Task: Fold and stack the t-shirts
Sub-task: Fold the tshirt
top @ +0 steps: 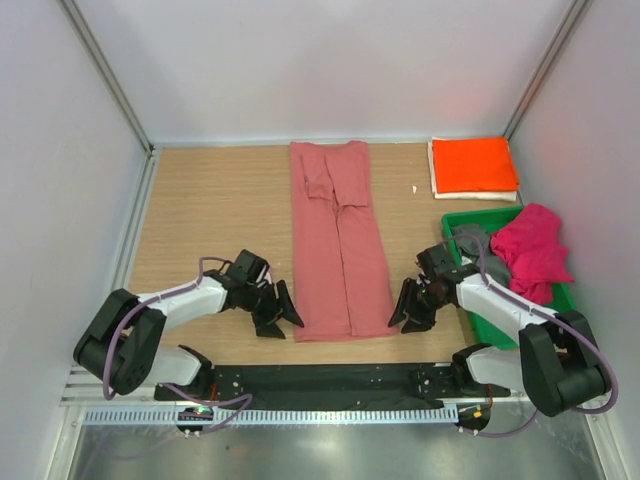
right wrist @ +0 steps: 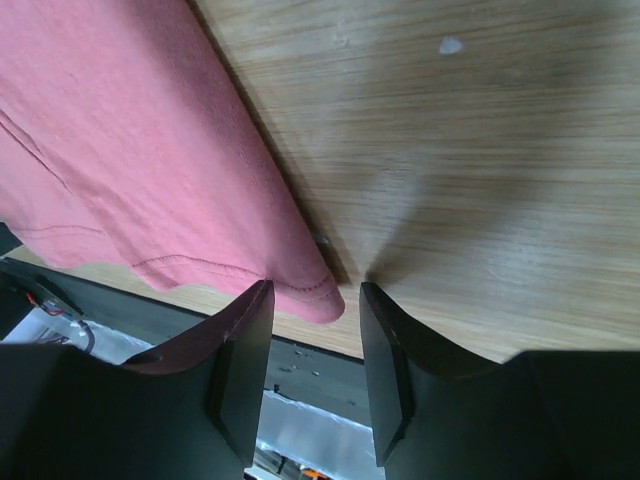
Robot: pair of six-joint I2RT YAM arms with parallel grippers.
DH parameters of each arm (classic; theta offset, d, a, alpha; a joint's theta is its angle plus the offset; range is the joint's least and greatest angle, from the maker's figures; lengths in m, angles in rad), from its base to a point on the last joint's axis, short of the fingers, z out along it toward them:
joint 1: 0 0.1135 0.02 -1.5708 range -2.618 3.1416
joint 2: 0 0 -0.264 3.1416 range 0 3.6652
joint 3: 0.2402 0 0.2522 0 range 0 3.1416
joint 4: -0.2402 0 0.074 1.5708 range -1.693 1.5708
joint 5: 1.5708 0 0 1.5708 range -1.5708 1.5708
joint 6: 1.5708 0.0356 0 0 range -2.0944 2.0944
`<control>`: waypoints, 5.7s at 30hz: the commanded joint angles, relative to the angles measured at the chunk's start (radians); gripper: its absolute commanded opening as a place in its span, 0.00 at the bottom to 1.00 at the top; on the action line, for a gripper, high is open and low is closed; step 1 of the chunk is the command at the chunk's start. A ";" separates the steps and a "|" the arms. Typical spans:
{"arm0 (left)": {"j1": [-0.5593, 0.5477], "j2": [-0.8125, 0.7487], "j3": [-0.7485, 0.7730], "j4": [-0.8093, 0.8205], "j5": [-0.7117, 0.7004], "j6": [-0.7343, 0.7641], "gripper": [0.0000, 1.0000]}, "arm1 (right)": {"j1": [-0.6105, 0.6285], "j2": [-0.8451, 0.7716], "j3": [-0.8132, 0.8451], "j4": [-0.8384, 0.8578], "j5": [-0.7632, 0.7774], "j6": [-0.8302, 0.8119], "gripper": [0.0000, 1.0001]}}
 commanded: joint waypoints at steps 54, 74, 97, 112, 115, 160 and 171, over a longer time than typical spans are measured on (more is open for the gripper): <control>-0.093 0.004 0.139 -0.009 -0.194 -0.055 0.00 | -0.007 -0.101 0.095 0.079 0.058 0.090 0.01; 0.253 0.594 0.952 -0.118 -0.102 0.019 0.00 | -0.168 0.841 1.181 -0.050 -0.074 -0.145 0.01; 0.295 0.789 1.095 -0.120 -0.040 0.036 0.00 | -0.208 1.013 1.341 -0.089 -0.121 -0.143 0.01; 0.312 0.819 1.260 -0.349 -0.240 0.211 0.46 | -0.243 1.062 1.498 -0.201 -0.071 -0.228 0.42; 0.312 0.721 1.272 -0.417 -0.364 0.307 0.58 | -0.232 0.966 1.494 -0.307 0.072 -0.298 0.44; 0.126 0.473 0.705 -0.011 0.175 0.266 0.22 | -0.039 0.764 0.753 0.193 -0.462 -0.118 0.01; 0.198 0.636 0.597 0.031 0.140 0.310 0.18 | 0.030 0.896 0.715 0.332 -0.490 -0.074 0.02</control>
